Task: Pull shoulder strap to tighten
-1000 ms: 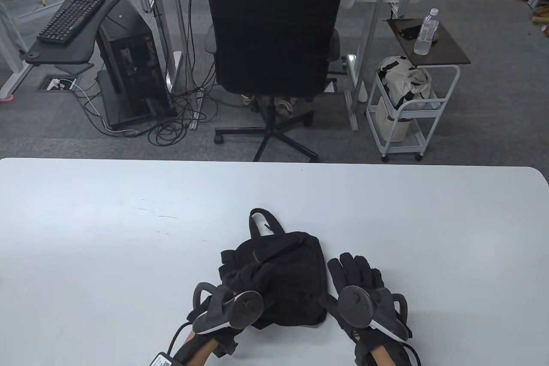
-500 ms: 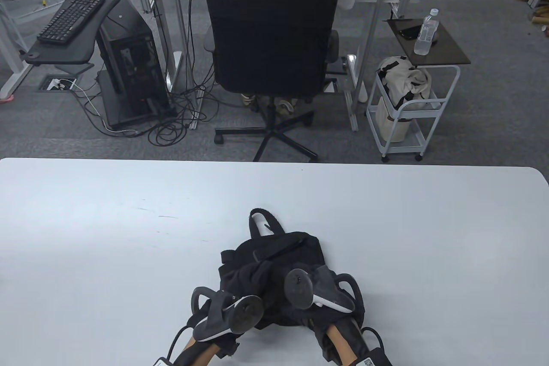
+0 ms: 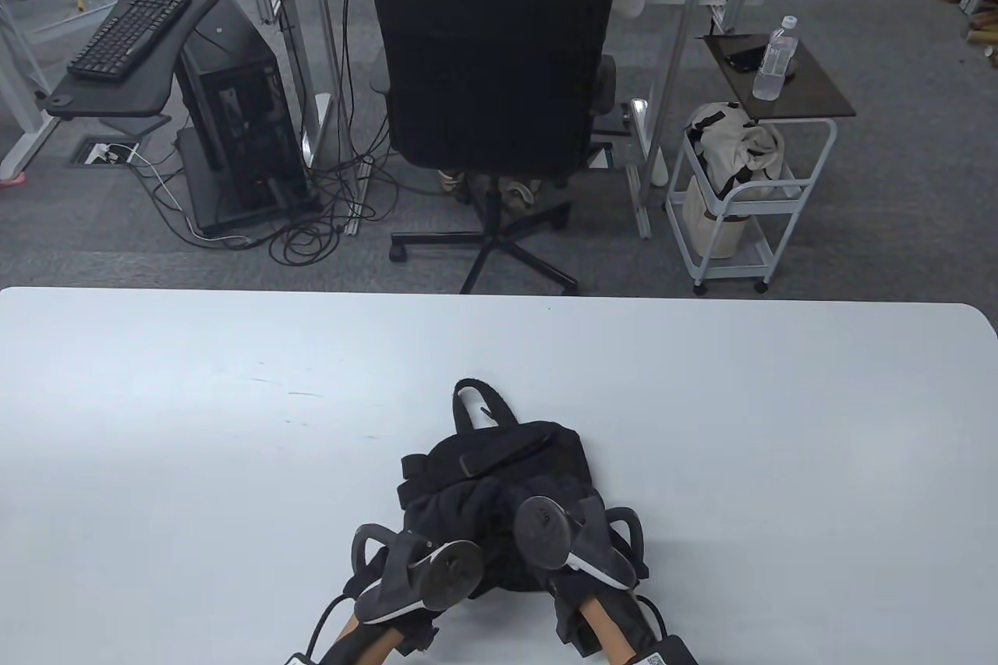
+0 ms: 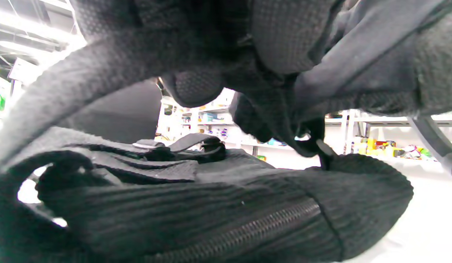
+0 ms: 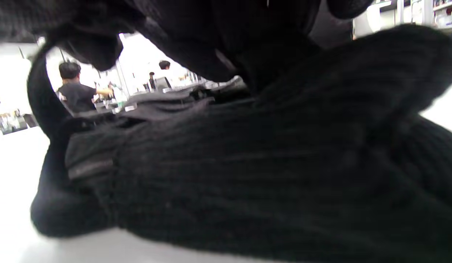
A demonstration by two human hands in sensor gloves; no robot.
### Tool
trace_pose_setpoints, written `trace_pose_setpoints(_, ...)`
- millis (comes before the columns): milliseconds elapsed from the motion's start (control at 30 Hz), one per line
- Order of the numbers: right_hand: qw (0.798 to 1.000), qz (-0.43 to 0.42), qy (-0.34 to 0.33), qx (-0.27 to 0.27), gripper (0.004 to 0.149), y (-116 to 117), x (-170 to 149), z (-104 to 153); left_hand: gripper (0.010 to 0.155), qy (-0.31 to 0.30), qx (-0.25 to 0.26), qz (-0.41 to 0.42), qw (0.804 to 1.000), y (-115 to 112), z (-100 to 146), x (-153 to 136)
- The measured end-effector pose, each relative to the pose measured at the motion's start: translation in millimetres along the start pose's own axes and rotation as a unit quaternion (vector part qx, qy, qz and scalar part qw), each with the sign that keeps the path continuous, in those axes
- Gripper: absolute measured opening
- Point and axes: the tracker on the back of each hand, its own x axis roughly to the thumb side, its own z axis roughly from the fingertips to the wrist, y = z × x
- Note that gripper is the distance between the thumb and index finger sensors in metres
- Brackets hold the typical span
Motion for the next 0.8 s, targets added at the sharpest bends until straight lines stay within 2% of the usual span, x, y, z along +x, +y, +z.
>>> trace_pose_setpoints(67,1.000,-0.010,-0.010,-0.023,0.038,-4.6,0.5,3.7,0.071,0.002,-0.001,0.001,1.000,-0.1,-0.1,-0.4)
trace_pose_setpoints(200,0.998,-0.044,-0.043,0.004,0.038,-12.0,-2.3,6.3,0.072,0.005,0.001,0.002,1.000,0.7,0.5,-2.4)
trace_pose_setpoints(300,0.984,-0.131,-0.065,0.100,0.046,-12.6,-11.2,1.6,0.072,0.005,0.002,0.003,1.000,1.3,0.7,-2.7)
trace_pose_setpoints(333,0.972,-0.167,-0.073,0.150,0.052,-11.7,-14.9,0.8,0.072,0.004,0.002,0.002,1.000,0.8,0.6,-2.9)
trace_pose_setpoints(367,0.963,-0.198,-0.077,0.164,0.057,-10.8,-17.0,-0.1,0.073,0.002,0.001,0.003,1.000,0.6,0.6,-2.8)
trace_pose_setpoints(433,0.957,-0.246,-0.055,0.143,0.059,-7.4,-20.3,-2.8,0.072,-0.001,0.003,0.010,1.000,0.2,0.6,-2.3)
trace_pose_setpoints(567,0.956,-0.266,-0.016,0.126,0.038,-0.5,-18.7,-8.0,0.072,-0.009,0.001,0.002,1.000,-2.1,1.6,-1.9)
trace_pose_setpoints(800,0.947,-0.298,-0.035,0.117,0.033,-4.6,-20.7,-5.9,0.068,-0.012,0.003,-0.033,0.999,-2.0,2.9,0.4)
